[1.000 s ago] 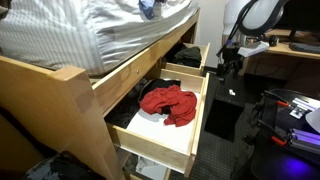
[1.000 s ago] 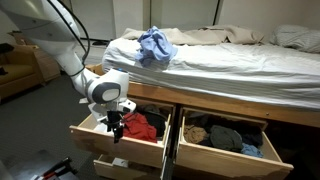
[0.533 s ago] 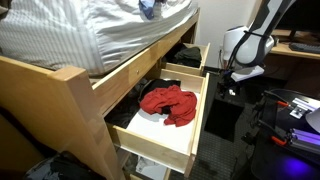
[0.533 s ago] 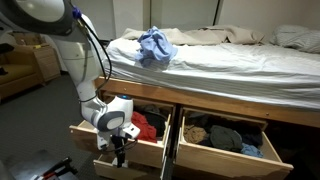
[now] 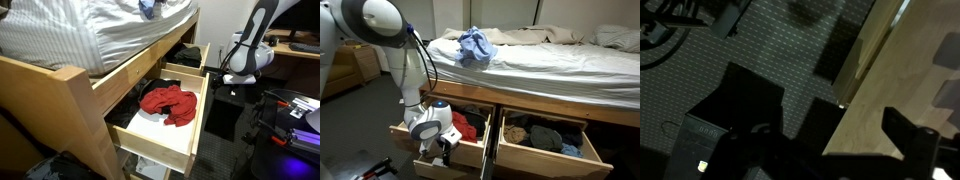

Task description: Close the top drawers

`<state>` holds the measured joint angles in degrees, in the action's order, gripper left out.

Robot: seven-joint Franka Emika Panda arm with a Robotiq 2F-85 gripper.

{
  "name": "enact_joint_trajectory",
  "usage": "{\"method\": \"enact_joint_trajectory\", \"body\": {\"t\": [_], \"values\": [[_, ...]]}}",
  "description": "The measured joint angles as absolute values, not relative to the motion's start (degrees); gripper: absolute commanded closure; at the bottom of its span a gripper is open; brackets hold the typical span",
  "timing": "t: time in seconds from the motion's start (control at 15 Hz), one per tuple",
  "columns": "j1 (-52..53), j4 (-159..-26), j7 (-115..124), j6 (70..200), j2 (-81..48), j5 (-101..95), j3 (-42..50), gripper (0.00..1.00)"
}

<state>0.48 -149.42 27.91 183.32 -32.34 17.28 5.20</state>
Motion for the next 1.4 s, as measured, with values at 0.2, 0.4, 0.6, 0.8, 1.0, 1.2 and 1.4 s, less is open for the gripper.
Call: {"method": "enact_joint_trajectory", "body": {"t": [0.2, 0.4, 0.6, 0.8, 1.0, 1.2, 1.4], "values": [[-1.33, -148.87, 28.57, 186.79, -34.95, 18.84, 3.66, 0.00], [-1.08, -148.78, 28.71, 187.16, -34.91, 19.58, 3.95, 0.00], [-0.83, -151.10, 28.71, 194.34, -34.83, 22.07, 3.29, 0.00], [-2.01, -149.01, 28.15, 195.37, -35.90, 19.90, -1.72, 0.00], [3.33, -145.46, 26.10, 194.61, -37.07, 19.68, -2.32, 0.00], [9.90, -140.04, 24.02, 194.00, -38.90, 19.45, -2.38, 0.00], [13.85, -135.49, 22.72, 193.96, -40.37, 19.82, -1.46, 0.00]]}}
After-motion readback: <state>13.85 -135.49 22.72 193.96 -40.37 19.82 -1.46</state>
